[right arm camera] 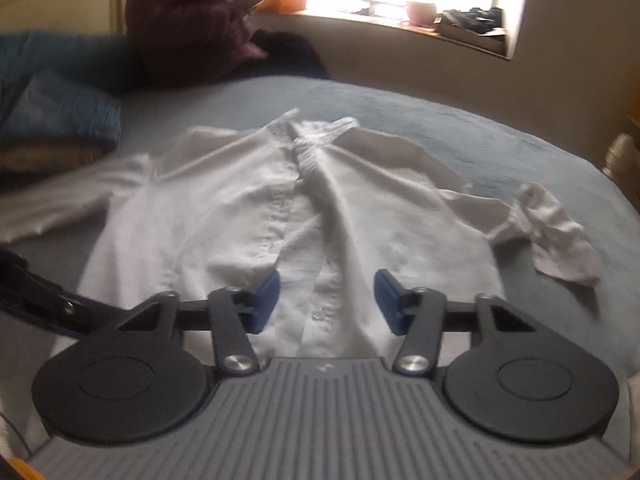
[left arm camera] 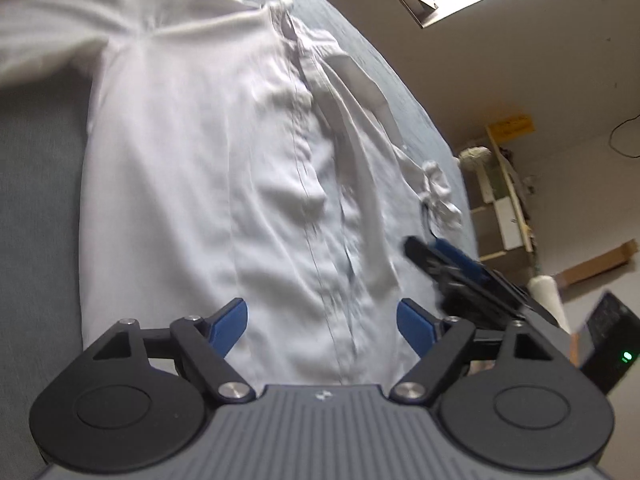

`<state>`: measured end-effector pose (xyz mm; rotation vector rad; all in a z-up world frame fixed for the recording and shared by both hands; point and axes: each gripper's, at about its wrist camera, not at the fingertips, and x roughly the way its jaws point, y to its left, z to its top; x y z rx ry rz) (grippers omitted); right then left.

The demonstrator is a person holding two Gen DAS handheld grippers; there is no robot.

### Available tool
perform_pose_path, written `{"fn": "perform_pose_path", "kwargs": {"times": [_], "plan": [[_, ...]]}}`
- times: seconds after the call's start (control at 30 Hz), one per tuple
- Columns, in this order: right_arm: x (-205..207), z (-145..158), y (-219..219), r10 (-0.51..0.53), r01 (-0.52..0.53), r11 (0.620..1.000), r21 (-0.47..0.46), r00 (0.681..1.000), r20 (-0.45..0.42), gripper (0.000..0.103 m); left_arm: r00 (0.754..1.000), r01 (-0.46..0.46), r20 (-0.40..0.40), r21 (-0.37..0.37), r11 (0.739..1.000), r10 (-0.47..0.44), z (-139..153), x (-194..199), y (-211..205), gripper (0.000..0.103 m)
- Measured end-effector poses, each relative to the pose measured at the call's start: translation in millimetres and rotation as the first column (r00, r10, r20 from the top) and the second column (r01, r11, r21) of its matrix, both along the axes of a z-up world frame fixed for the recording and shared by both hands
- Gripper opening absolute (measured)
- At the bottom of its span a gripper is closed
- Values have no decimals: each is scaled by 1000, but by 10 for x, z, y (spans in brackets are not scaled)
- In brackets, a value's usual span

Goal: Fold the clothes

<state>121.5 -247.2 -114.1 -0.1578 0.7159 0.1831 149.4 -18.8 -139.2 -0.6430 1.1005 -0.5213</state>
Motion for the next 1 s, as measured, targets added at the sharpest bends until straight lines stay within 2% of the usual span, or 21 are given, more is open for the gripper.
{"fn": "perform_pose_path", "kwargs": {"times": [0.1,0.27,0.4,0.53,0.7,0.77,0.83,0.9,1.0], "plan": [[326,-277,120,18,-20,999,-34,998,-66,23,1000,-6,27,28,1000,6,17,132,-56,79],[666,-606,87,-27,19,997,-69,992,-126,21,995,-23,102,66,998,16,72,449,-171,76],[719,-653,-1,-38,33,999,-34,991,-131,19,987,-60,154,52,997,51,128,871,-245,71],[725,-647,-87,-66,67,998,3,989,-133,5,973,-106,208,34,994,96,176,1371,-329,62],[734,-626,-302,-94,116,982,150,985,-148,1,979,-120,169,33,992,113,97,2079,-489,52],[722,-578,-447,-99,140,952,274,983,-158,1,987,-113,124,42,993,107,14,2292,-546,49],[706,-527,-591,-102,159,905,394,981,-164,0,993,-104,63,32,994,102,-88,2451,-579,45],[684,-481,-724,-94,164,848,504,982,-162,0,995,-100,24,34,994,99,-162,2557,-601,44],[657,-448,-896,-64,150,745,650,986,-154,0,997,-78,8,51,996,78,-219,2631,-654,44]]}}
